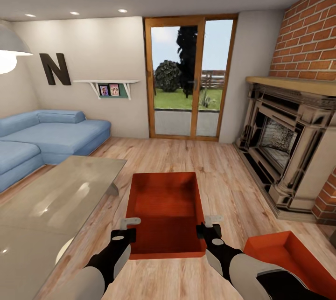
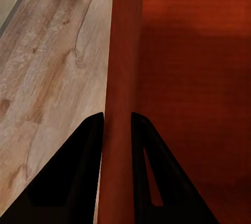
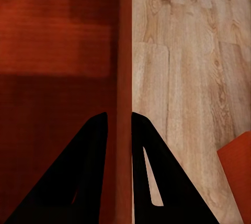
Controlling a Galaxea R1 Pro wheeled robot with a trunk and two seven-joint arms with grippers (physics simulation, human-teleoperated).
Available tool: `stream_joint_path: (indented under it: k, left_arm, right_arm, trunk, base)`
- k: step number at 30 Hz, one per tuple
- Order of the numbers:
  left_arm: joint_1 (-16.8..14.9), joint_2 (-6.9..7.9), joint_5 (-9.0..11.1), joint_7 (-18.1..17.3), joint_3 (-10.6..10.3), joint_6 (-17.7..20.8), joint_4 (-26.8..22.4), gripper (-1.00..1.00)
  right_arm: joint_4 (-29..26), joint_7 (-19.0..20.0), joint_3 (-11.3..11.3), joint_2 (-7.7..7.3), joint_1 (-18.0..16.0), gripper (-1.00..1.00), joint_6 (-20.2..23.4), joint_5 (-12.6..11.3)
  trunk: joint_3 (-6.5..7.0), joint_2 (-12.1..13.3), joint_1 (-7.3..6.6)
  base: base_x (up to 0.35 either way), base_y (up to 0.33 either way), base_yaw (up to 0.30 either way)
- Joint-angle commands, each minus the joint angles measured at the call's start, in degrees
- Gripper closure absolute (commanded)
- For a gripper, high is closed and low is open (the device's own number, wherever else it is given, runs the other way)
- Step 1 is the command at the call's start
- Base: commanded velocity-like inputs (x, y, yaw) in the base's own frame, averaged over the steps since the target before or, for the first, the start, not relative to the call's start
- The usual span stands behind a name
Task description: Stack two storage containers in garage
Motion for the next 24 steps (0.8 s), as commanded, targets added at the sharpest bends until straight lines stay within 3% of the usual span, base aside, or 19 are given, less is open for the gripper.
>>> stream_joint_path:
  k: [1, 9, 24]
  left_arm:
    - [0.0, -0.04, -1.6, 0.6, 1.5, 0.4, -0.4, 1.0]
    - [0.0, -0.03, -1.4, 0.6, 1.6, 0.5, -0.3, 1.0]
    - [0.0, -0.03, -1.4, 0.6, 1.6, 0.5, -0.3, 1.0]
  right_arm:
    - [0.1, -0.2, -1.5, 0.35, 0.0, 1.0, 0.1, 0.3]
    - [0.1, -0.2, -1.5, 0.35, 0.0, 1.0, 0.0, 0.3]
    - [0.1, -0.2, -1.5, 0.35, 0.0, 1.0, 0.1, 0.3]
  trunk:
    - [-0.07, 0.0, 0.0]
    - [-0.07, 0.0, 0.0]
    - [-0.07, 0.0, 0.0]
  base:
    - [0.0, 0.0, 0.0]
    - [-0.059, 0.0, 0.0]
    - [-0.327, 0.0, 0.0]
